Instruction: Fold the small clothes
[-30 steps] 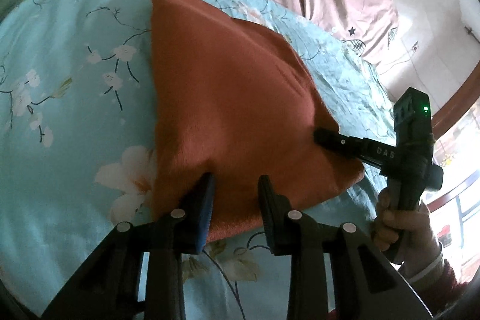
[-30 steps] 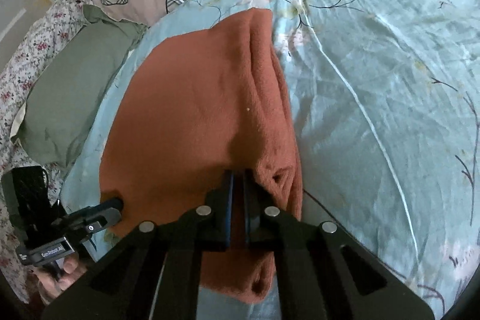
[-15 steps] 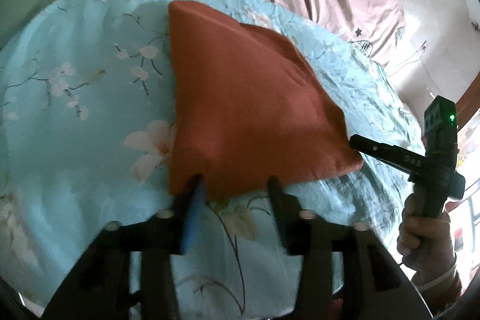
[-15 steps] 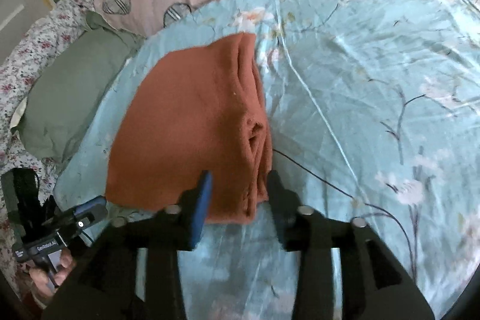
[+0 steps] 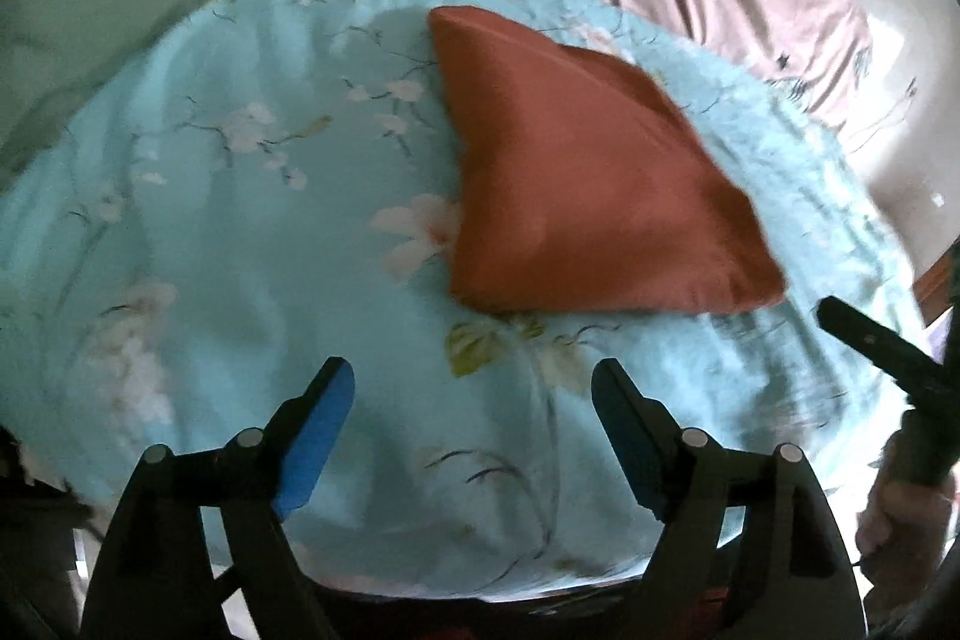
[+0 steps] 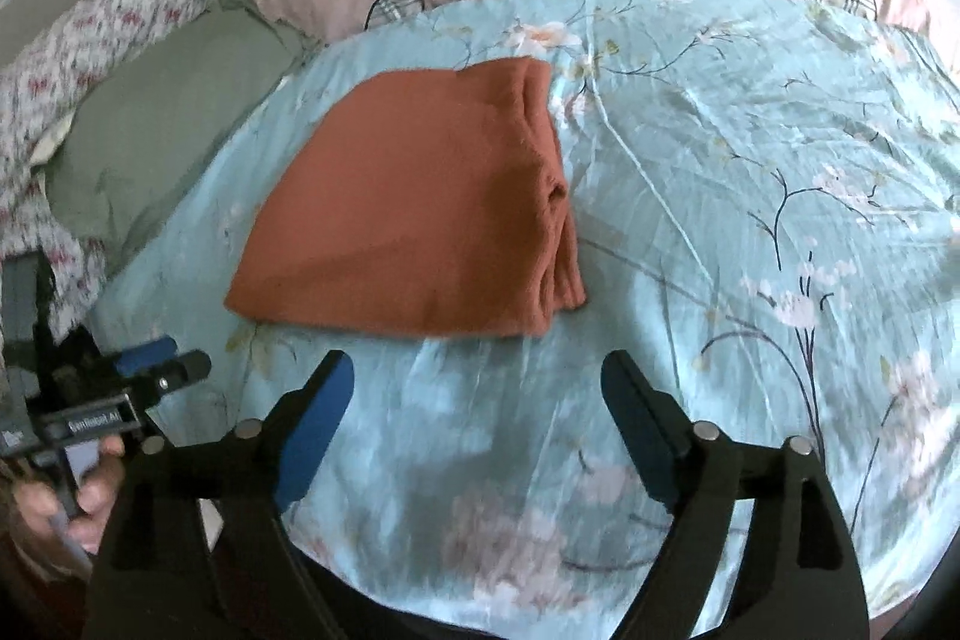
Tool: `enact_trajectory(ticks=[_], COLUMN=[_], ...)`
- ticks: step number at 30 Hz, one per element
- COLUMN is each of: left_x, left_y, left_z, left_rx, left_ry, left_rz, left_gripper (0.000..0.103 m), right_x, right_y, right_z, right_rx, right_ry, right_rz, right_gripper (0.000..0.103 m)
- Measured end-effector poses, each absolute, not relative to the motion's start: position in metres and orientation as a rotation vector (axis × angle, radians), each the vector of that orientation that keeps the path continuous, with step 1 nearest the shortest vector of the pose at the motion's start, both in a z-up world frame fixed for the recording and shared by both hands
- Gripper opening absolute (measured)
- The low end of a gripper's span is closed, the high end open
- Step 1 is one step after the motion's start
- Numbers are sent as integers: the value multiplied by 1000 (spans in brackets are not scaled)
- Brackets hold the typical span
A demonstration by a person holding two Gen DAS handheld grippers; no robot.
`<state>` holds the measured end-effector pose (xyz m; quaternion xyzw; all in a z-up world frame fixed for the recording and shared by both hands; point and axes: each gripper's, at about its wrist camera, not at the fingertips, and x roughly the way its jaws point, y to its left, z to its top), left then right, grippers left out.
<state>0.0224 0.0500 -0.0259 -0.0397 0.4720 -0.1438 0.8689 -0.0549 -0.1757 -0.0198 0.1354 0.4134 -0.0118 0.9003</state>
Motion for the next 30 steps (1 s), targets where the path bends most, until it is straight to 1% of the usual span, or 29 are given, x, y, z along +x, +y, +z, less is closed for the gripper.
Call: enact_trajectory(ticks=[4,6,8,12,14,16,20,22,26,30], left_x=[11,6,-1,-12,-14,-15,-14,-16,-13,-10], left_y=[49,48,47,48,49,47,44,40,32,23], left_z=[-29,-30,-29,-22,-14,-3,28,38,42,30], left_rx=[-13,27,56,98,107,98,126,132,137,164], left_ry=[1017,1025,1022,992,988,990,929,902,882,900], left_rz=[-263,-243,-230,-213,-216,-227,-223,-226,-237,-234], left_gripper=[83,83,83,83,83,83,85,87,87,87], right_x=[-64,-70,-73,-75,-77,-77,-76,-75,-69,-62], right_y=[-166,-162,-158,-156,-156,-157,-159,-158,-159,-162], right_z=[-25,-27,-30,-31,-20,-8,18,24,16,0], right_rx=[250,245,233,220,209,203,201,197,206,245], right_ry=[879,885,899,934,926,911,854,831,836,879], right_rz=[-4,10,15,18,31,43,58,59,50,53], right_gripper=[90,93,95,95,95,98,103,103,103,103])
